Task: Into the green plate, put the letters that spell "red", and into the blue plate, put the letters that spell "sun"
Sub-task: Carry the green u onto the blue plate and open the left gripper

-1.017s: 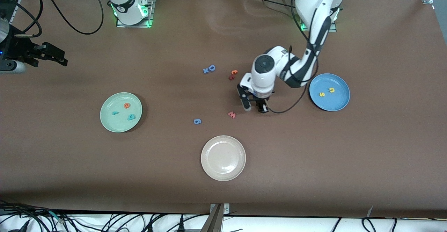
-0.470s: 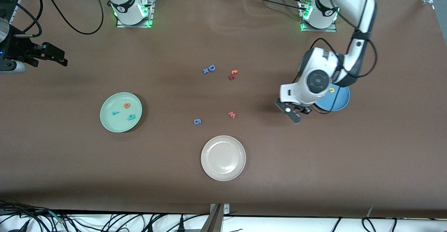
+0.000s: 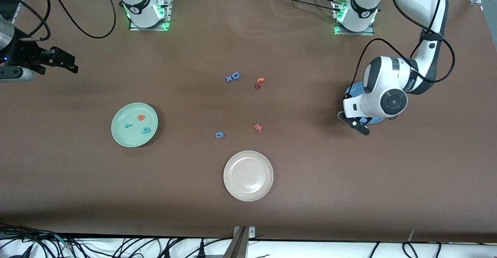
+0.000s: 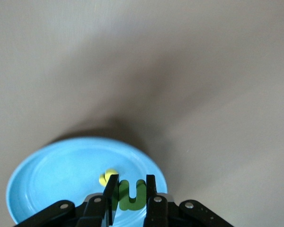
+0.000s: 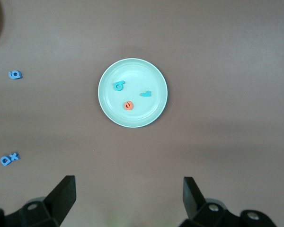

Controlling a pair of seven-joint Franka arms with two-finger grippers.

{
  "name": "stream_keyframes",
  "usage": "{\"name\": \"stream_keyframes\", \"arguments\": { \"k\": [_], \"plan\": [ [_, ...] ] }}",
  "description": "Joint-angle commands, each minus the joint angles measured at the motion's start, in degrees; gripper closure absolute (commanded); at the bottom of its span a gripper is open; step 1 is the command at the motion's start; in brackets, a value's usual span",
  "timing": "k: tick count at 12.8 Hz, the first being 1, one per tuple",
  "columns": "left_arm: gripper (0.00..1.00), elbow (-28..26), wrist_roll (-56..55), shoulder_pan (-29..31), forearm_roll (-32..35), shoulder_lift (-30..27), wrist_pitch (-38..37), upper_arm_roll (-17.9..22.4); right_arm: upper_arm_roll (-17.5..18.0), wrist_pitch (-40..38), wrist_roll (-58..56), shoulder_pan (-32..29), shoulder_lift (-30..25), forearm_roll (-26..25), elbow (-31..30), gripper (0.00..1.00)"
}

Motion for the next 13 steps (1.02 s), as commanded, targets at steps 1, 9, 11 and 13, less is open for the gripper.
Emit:
{"name": "stream_keyframes", "arguments": {
  "k": [1,9,11,13],
  "plan": [
    [0.79,-2.67,-0.23,0.08,-1.64,-0.97,-0.22,1.65,0.58,-0.25,0.16,-0.04,-1.20,0.68,-0.31,0.00],
    [0.78,-6.37,0.47,2.63,-1.64,2.55,6.62,3.15,0.67,-0.25,0.07,-0.04,-1.20,0.60,-0.22,0.00],
    [0.76,-6.37,0.47,2.99,-1.73,3.16,7.42,3.15,0.50,0.10,0.07,-0.22,-1.12,0.51,-0.22,0.00],
    [0.59,-6.28,0.47,2.99,-1.82,3.52,7.69,3.15,0.50,0.19,0.07,-0.31,-0.94,0.51,-0.22,0.00]
  ]
}}
